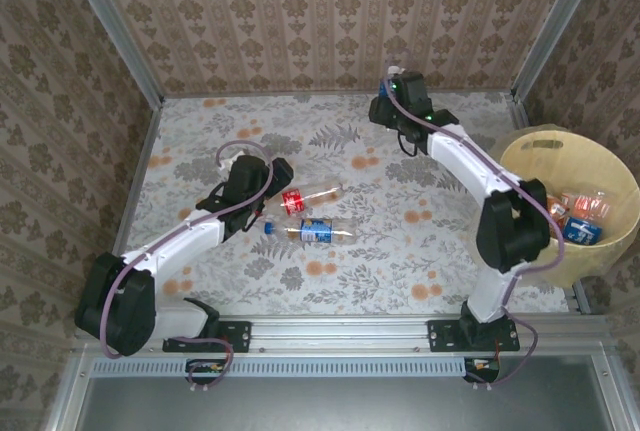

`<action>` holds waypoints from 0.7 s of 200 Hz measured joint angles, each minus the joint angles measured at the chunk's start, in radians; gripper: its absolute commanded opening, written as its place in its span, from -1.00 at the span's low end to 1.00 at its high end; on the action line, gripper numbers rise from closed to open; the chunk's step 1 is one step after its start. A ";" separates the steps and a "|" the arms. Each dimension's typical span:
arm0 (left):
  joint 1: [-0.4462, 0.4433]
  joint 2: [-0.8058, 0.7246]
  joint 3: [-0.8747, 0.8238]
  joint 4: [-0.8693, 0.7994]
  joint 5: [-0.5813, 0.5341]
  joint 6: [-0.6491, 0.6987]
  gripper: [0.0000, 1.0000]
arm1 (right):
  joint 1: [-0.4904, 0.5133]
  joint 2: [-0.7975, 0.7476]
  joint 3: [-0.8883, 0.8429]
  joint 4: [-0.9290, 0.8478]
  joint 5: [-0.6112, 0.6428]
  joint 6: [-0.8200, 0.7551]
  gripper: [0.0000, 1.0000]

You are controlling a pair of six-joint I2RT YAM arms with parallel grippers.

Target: Put the plastic bottles in the bin

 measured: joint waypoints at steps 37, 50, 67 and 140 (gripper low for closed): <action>0.000 0.004 0.001 0.000 0.010 0.000 1.00 | -0.001 -0.200 -0.098 0.013 -0.008 -0.084 -0.06; 0.000 0.016 0.003 0.004 0.018 0.000 1.00 | -0.005 -0.269 -0.115 0.007 -0.008 -0.114 -0.06; -0.003 0.045 0.017 0.006 0.026 0.000 1.00 | -0.010 -0.364 -0.120 -0.017 -0.006 -0.153 -0.06; -0.047 0.133 0.108 0.011 0.065 0.000 1.00 | -0.158 -0.672 -0.104 -0.193 0.009 -0.238 -0.10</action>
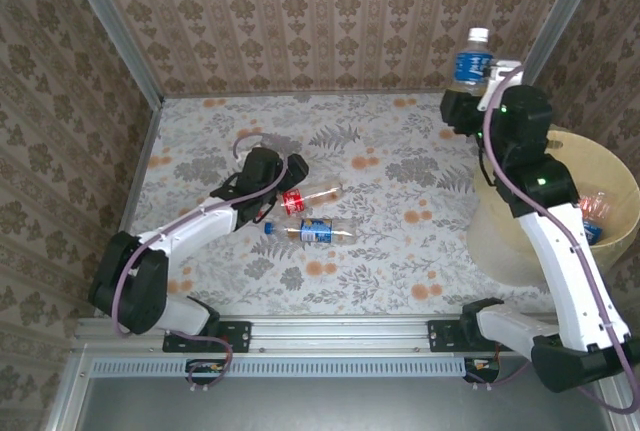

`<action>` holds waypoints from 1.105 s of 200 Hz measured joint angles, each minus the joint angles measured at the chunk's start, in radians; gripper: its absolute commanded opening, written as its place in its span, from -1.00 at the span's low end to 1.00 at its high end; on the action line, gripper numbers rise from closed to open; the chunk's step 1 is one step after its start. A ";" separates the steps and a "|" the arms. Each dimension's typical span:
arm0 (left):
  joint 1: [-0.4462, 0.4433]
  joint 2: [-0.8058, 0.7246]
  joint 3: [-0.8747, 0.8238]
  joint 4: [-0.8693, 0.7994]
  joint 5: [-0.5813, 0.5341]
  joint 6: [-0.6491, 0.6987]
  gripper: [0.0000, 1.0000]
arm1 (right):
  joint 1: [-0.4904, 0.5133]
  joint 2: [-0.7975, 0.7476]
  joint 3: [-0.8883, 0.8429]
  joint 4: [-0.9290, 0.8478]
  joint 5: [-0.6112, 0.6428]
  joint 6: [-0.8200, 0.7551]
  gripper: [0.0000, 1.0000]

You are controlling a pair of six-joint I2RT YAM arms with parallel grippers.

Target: Put the plastic bottles in the bin

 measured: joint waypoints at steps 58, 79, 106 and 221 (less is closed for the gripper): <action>-0.012 0.041 0.073 -0.011 0.014 0.000 1.00 | -0.182 -0.062 0.027 -0.164 0.022 -0.015 -0.09; -0.018 0.057 0.101 -0.014 0.021 0.001 1.00 | -0.217 -0.068 0.056 -0.212 0.051 -0.024 -0.09; -0.020 0.075 0.142 -0.040 0.032 0.003 1.00 | -0.237 -0.073 0.083 -0.278 0.134 -0.039 -0.09; -0.031 0.098 0.231 -0.142 0.035 0.024 1.00 | -0.379 -0.011 0.085 -0.491 0.352 -0.095 0.86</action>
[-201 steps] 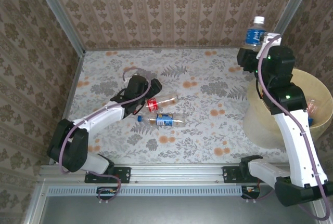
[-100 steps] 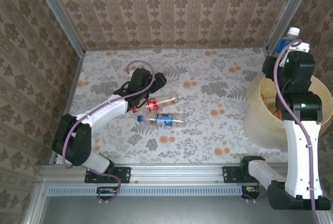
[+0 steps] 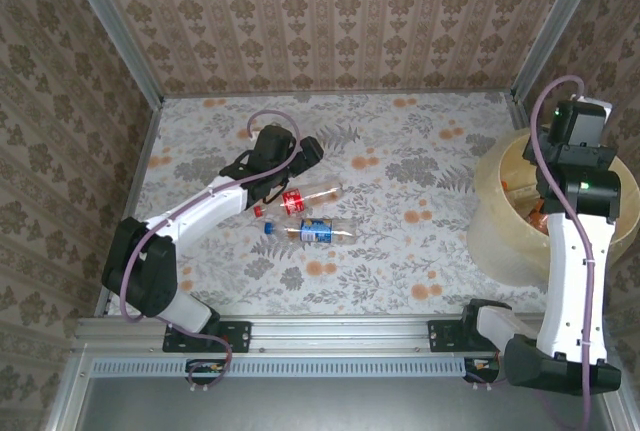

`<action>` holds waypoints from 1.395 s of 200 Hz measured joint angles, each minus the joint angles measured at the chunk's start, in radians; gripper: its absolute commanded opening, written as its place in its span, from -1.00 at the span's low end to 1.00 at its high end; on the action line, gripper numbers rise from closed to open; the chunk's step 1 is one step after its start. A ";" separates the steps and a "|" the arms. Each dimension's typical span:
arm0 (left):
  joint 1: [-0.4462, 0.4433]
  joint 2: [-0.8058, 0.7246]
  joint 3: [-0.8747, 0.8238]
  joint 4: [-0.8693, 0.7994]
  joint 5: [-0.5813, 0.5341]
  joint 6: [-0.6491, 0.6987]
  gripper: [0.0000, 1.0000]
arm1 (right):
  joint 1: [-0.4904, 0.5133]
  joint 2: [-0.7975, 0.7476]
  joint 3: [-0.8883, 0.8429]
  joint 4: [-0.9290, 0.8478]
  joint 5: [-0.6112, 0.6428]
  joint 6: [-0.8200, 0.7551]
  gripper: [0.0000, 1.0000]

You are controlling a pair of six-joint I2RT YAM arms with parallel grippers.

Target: Put the plastic bottles in the bin

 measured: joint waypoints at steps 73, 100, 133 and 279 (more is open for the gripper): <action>0.000 -0.035 -0.002 -0.046 -0.055 0.000 1.00 | 0.002 -0.053 -0.001 0.002 -0.073 0.021 1.00; 0.000 -0.036 -0.004 -0.050 -0.062 -0.001 1.00 | 0.019 -0.066 -0.007 0.035 -0.135 0.030 1.00; 0.004 -0.036 -0.011 -0.077 -0.075 -0.005 1.00 | 0.075 -0.121 -0.080 0.152 -0.302 0.051 1.00; 0.063 -0.131 -0.135 -0.167 -0.122 -0.136 1.00 | 0.513 -0.041 -0.323 0.601 -0.581 -0.063 1.00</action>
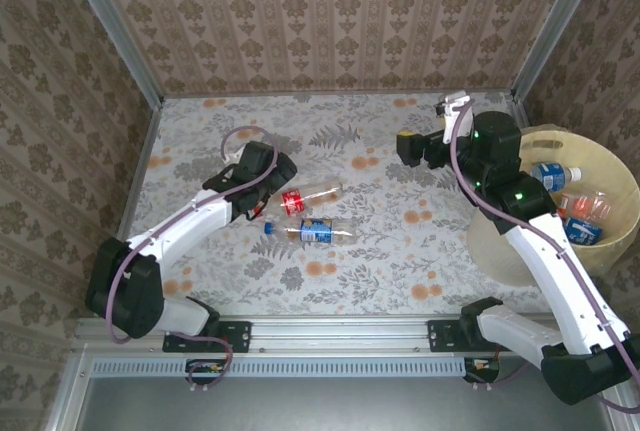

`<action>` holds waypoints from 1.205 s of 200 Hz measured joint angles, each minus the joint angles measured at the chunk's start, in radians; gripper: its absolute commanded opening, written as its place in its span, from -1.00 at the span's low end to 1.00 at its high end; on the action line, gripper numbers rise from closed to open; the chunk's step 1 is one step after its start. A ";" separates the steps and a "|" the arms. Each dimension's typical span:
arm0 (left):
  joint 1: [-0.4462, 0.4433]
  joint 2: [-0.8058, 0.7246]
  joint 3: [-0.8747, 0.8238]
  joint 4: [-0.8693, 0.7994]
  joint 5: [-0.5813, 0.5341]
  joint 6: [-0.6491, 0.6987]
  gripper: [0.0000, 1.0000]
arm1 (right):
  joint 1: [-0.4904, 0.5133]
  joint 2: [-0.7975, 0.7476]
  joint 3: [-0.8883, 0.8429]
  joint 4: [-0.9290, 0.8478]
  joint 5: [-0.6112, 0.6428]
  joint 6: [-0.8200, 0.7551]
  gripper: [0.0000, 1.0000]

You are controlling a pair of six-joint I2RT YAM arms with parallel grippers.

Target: Put the plastic bottles in the bin

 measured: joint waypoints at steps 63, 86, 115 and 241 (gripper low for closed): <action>0.042 -0.004 -0.028 -0.075 -0.031 -0.143 1.00 | 0.031 0.000 -0.103 0.087 -0.103 -0.038 1.00; 0.058 -0.028 -0.095 -0.075 -0.024 -0.174 1.00 | 0.049 0.026 -0.162 0.157 -0.182 -0.072 1.00; 0.097 -0.048 -0.136 -0.075 0.003 -0.187 1.00 | 0.111 0.170 -0.159 0.189 -0.255 -0.187 1.00; 0.200 -0.014 -0.210 0.128 0.190 -0.190 1.00 | 0.267 0.867 0.312 -0.079 -0.325 -0.763 0.76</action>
